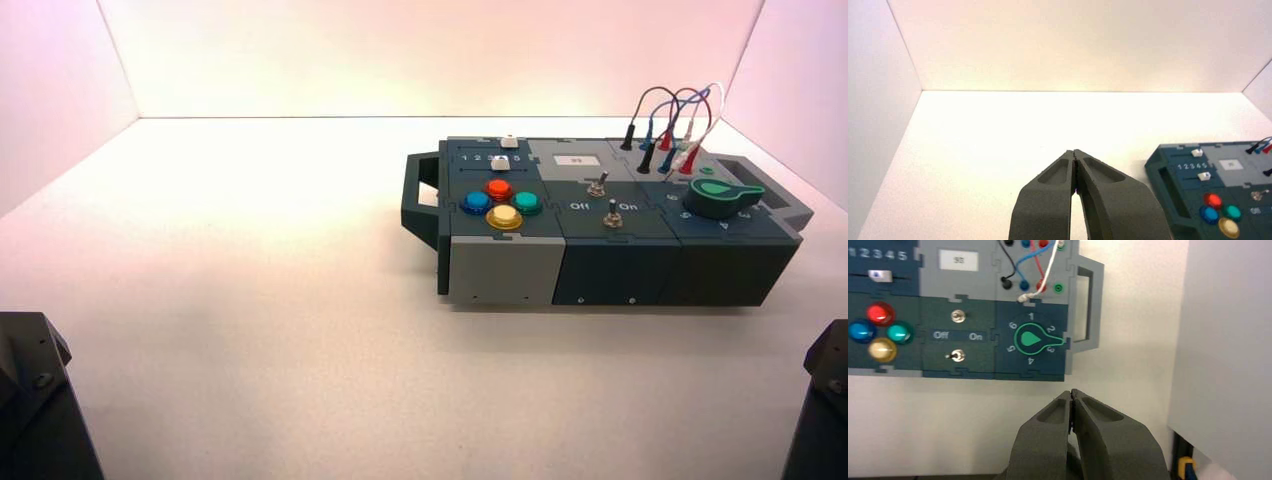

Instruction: Turn the knob to position 3.

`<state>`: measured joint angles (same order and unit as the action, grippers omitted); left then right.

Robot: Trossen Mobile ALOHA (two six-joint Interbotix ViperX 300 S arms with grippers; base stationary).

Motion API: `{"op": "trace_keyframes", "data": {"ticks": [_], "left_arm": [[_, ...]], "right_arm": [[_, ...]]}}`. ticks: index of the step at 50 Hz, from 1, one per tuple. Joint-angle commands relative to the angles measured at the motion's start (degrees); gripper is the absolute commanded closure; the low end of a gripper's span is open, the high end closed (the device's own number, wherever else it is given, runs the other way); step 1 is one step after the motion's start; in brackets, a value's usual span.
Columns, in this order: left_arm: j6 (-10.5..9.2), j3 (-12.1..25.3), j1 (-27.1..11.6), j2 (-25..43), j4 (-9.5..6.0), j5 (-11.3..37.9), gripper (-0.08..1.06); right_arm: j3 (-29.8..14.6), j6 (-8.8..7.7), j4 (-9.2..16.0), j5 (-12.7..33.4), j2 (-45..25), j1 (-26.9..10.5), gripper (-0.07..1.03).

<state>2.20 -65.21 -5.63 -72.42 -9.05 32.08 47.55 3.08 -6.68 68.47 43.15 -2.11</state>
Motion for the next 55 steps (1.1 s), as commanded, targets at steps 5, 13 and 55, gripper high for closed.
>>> {"op": "trace_keyframes", "data": {"ticks": [5, 13, 55], "left_arm": [[0.88, 0.9, -0.3, 2.4, 0.09, -0.7, 1.01], [0.88, 0.8, -0.2, 2.9, 0.09, -0.7, 1.01], [0.97, 0.8, -0.3, 3.1, 0.0, -0.6, 1.01]], "right_arm": [[-1.6, 0.18, -0.8, -2.3, -4.8, 0.8, 0.98], [-1.3, 0.18, -0.6, -5.3, -9.4, 0.8, 0.98], [-1.1, 0.26, -0.9, -17.1, -28.5, 0.8, 0.98]]}}
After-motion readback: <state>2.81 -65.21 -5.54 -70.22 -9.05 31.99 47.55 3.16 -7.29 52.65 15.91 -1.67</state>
